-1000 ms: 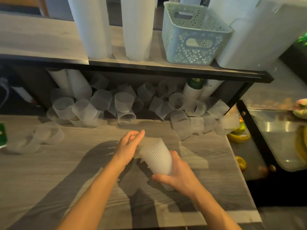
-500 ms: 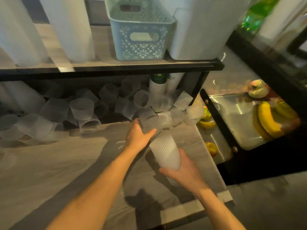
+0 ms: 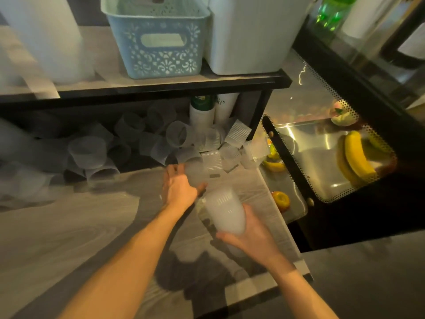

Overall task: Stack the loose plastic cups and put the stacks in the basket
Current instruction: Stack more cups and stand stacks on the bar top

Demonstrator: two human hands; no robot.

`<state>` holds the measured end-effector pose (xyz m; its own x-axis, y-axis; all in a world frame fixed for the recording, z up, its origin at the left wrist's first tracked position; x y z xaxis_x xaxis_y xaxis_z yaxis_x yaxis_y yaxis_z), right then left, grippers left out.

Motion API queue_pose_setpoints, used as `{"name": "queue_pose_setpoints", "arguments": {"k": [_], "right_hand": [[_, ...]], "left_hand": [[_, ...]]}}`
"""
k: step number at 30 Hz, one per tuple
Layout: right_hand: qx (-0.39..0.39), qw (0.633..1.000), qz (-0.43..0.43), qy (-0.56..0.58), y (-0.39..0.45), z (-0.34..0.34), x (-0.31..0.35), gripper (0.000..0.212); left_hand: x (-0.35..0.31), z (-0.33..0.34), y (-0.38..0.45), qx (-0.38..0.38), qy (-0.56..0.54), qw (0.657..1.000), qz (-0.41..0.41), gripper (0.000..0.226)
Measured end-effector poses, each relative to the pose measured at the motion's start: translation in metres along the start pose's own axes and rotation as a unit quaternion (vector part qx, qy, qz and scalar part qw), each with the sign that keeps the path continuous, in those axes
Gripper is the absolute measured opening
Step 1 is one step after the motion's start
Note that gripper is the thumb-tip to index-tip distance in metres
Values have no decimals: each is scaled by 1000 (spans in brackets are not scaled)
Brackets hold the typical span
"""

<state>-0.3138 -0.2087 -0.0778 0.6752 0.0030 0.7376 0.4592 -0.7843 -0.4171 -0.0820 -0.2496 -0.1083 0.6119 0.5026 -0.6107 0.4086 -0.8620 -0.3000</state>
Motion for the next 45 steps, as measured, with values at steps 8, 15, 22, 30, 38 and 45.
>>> {"name": "queue_pose_setpoints", "arguments": {"k": [8, 15, 22, 30, 38, 45], "right_hand": [[28, 999, -25, -3, 6, 2, -1, 87], [52, 997, -51, 30, 6, 1, 4, 86], [39, 998, -47, 27, -2, 6, 7, 89], [54, 997, -17, -51, -9, 21, 18, 84], [47, 993, -17, -105, -11, 37, 42, 90], [45, 993, -38, -100, -16, 35, 45, 89]], "left_hand": [[18, -16, -41, -18, -31, 999, -20, 73], [18, -31, -62, -64, -153, 986, -2, 67], [37, -38, -73, -63, -318, 945, -34, 64], [58, -52, -89, -30, -496, 866, -47, 43], [36, -50, -99, 111, -440, 889, 54, 42], [9, -55, -111, 144, -377, 906, 130, 58]]}}
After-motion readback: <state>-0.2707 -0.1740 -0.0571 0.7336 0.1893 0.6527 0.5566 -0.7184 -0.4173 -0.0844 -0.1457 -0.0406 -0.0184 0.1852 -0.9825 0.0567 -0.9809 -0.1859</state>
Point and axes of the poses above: each hand's wrist, its own y-axis towards the middle knuckle, its own z-axis out of the palm, x = y × z, the point moved 7 cm from there along y, towards the middle knuckle, and after that the axes turned 9 degrees about x, right-handed, at the moved point
